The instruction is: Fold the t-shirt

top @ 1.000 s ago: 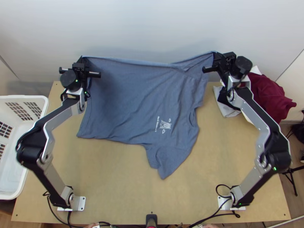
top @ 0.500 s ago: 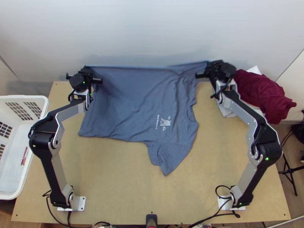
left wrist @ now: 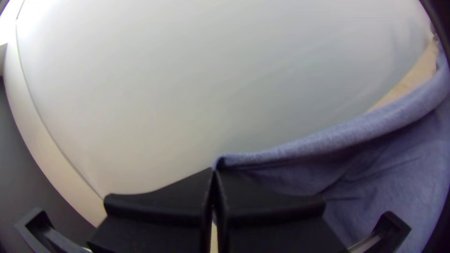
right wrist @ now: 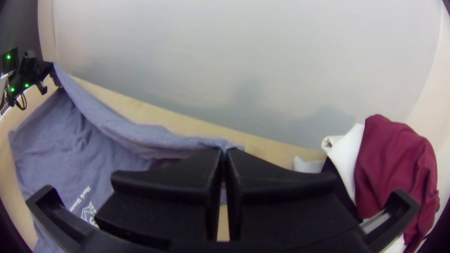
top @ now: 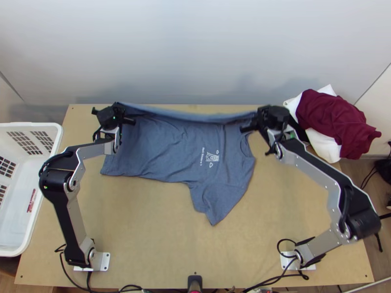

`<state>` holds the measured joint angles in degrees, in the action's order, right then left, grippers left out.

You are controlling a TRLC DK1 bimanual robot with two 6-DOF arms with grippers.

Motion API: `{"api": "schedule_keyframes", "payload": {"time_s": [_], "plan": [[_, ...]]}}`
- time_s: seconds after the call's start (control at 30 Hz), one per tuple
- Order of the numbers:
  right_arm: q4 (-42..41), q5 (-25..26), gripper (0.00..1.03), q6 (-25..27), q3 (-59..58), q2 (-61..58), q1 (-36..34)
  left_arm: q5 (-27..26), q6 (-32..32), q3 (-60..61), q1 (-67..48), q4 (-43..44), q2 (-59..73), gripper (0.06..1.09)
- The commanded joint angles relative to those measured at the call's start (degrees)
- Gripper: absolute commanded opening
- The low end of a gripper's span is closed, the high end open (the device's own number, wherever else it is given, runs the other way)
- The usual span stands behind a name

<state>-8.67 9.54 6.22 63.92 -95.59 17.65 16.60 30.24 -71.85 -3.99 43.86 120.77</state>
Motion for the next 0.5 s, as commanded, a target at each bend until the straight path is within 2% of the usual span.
{"api": "schedule_keyframes", "payload": {"time_s": [0.0, 0.13, 0.37, 0.47], "plan": [[5.7, 0.7, 0.03, -0.5, -9.1, 6.2, 1.8, 0.2, 4.7, 5.4, 0.6, -0.1, -0.6, 0.09], [6.3, 0.7, 0.03, -0.4, -13.7, 6.7, 3.1, 0.2, 6.1, 7.2, 1.0, -0.9, -1.0, 0.10], [11.4, 0.0, 0.03, 0.4, -15.8, 6.9, 4.4, 1.2, 14.6, 13.8, -0.4, -3.6, -2.8, 0.10], [15.2, -2.0, 0.03, 1.0, -15.8, 7.0, 4.7, 1.6, 15.6, 14.0, -0.5, -9.5, -4.3, 0.10]]}}
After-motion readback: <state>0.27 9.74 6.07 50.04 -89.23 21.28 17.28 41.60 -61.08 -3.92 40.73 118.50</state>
